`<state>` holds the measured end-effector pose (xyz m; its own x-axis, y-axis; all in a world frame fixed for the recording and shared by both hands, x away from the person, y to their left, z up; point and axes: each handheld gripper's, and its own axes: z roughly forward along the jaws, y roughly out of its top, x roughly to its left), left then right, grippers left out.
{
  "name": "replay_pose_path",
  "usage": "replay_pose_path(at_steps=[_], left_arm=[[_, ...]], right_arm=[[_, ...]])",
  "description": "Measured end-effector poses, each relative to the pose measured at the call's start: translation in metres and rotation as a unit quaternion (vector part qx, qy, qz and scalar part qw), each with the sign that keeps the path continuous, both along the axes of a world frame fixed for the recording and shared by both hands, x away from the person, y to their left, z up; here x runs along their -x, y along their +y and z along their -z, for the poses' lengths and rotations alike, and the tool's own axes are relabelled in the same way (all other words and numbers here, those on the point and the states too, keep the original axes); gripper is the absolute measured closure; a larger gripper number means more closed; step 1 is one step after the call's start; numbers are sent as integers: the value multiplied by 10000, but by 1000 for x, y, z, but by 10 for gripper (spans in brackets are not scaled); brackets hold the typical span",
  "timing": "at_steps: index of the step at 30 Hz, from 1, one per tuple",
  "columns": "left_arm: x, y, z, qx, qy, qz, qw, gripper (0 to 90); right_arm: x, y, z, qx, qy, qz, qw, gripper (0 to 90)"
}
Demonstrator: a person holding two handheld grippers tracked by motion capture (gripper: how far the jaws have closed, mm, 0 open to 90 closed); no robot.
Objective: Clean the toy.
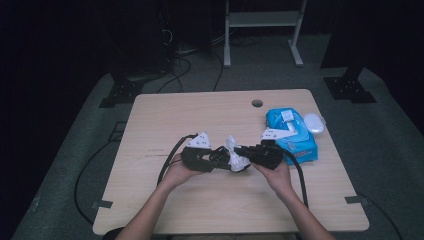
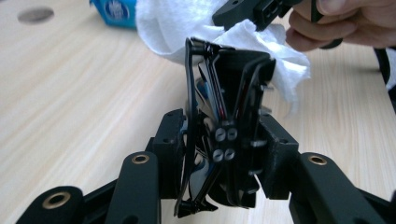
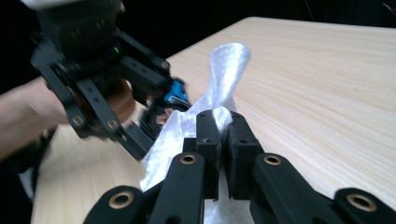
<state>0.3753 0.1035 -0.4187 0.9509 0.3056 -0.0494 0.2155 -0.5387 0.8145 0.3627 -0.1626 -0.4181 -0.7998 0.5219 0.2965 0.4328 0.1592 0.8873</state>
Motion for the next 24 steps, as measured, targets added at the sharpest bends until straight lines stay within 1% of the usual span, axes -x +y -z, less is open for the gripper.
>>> replay_pose_path(at_steps=[2, 3, 5, 7, 10, 14, 15, 18, 22, 24], left_arm=[[1, 4, 3, -113, 26, 0, 9999, 580], [2, 6, 6, -157, 31, -4, 9999, 581], [3, 9, 10, -277, 23, -13, 9996, 582], [3, 11, 15, -393, 35, -13, 9992, 584], [1, 16, 20, -439, 100, -22, 9990, 585], [-1, 20, 25, -524, 129, 11, 9985, 583], [-1, 20, 26, -598, 121, 48, 9981, 582], [0, 20, 31, -752, 94, 105, 9971, 581], [1, 17, 38, -1042, 27, 160, 9944, 581], [1, 15, 40, -1139, 29, 203, 9933, 580]], right_arm=[[0, 2, 6, -8, 37, 7, 10000, 846], [0, 4, 7, 43, 44, 5, 10000, 846], [1, 7, 9, 177, -14, 8, 9998, 846], [3, 11, 11, 255, -33, 5, 9997, 845], [5, 18, 12, 414, -164, 28, 9990, 844], [8, 24, 12, 662, -355, 41, 9972, 844], [9, 25, 13, 720, -396, 40, 9966, 843], [10, 28, 15, 791, -415, 17, 9960, 843], [12, 33, 17, 931, -514, -3, 9943, 842], [12, 34, 18, 981, -504, -21, 9939, 842]])
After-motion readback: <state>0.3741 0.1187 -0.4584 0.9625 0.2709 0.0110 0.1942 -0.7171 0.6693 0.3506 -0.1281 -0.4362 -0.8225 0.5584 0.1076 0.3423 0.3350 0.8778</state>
